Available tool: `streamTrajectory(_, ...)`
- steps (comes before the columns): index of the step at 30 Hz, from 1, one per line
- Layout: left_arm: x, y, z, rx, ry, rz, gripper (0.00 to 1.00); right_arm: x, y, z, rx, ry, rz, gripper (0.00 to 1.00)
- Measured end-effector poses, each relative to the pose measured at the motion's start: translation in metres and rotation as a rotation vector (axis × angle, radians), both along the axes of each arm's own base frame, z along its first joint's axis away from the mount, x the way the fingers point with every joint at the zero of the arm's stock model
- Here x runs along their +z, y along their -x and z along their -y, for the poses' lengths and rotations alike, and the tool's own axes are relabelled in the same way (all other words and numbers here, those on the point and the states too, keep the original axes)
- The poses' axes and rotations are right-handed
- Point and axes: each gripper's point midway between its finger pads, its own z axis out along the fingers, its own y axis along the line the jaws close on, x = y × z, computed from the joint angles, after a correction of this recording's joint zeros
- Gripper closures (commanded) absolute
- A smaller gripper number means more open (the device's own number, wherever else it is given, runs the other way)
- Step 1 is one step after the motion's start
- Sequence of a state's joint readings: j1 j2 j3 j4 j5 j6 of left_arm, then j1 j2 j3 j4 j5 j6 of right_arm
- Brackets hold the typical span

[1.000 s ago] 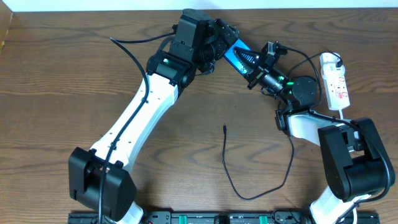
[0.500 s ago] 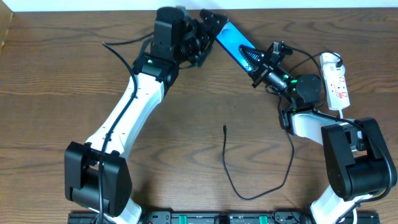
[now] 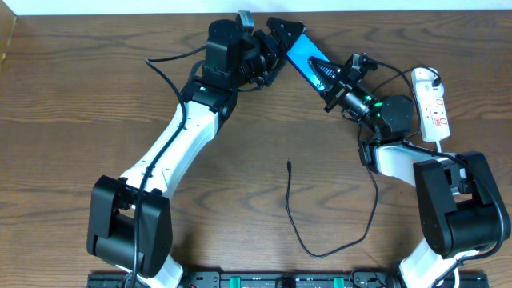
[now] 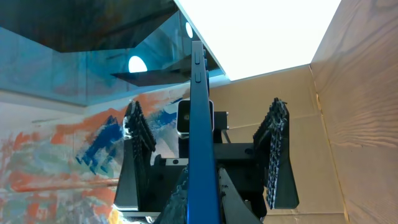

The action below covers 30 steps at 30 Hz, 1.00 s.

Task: Plug charger to phone and switch on socket

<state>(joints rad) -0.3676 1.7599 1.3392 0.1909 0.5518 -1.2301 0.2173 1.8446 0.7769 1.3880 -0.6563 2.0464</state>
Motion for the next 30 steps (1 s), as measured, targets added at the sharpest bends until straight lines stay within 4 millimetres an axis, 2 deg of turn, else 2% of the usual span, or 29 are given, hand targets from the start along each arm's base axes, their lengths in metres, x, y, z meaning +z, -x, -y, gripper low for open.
streamTrajectory(3, 0.000, 0.000, 0.000, -0.001, -0.003, 0.004, 0.20, 0.000, 0.000, 0.000, 0.000, 0.000, 0.000, 0.99)
streamTrajectory(6, 0.000, 0.000, 0.000, -0.001, -0.005, 0.006, 0.24, 0.000, 0.000, 0.000, -0.001, 0.000, 0.000, 0.99)
streamTrajectory(8, -0.001, -0.001, 0.000, 0.002, -0.005, 0.004, 0.38, 0.000, 0.000, 0.000, -0.002, -0.001, -0.001, 0.99)
streamTrajectory(10, -0.002, -0.001, 0.000, 0.002, -0.007, 0.001, 0.44, 0.000, 0.000, 0.000, -0.002, 0.000, 0.000, 0.99)
streamTrajectory(19, -0.010, -0.003, 0.000, 0.002, -0.016, -0.009, 0.47, -0.001, 0.001, -0.002, 0.003, 0.000, -0.002, 0.99)
streamTrajectory(25, 0.006, -0.008, 0.002, -0.002, -0.003, 0.086, 0.49, -0.007, 0.002, -0.010, 0.021, 0.007, -0.034, 0.99)
streamTrajectory(30, 0.007, -0.009, 0.002, -0.011, -0.025, 0.120, 0.49, -0.007, 0.003, -0.011, 0.023, 0.008, -0.035, 0.99)
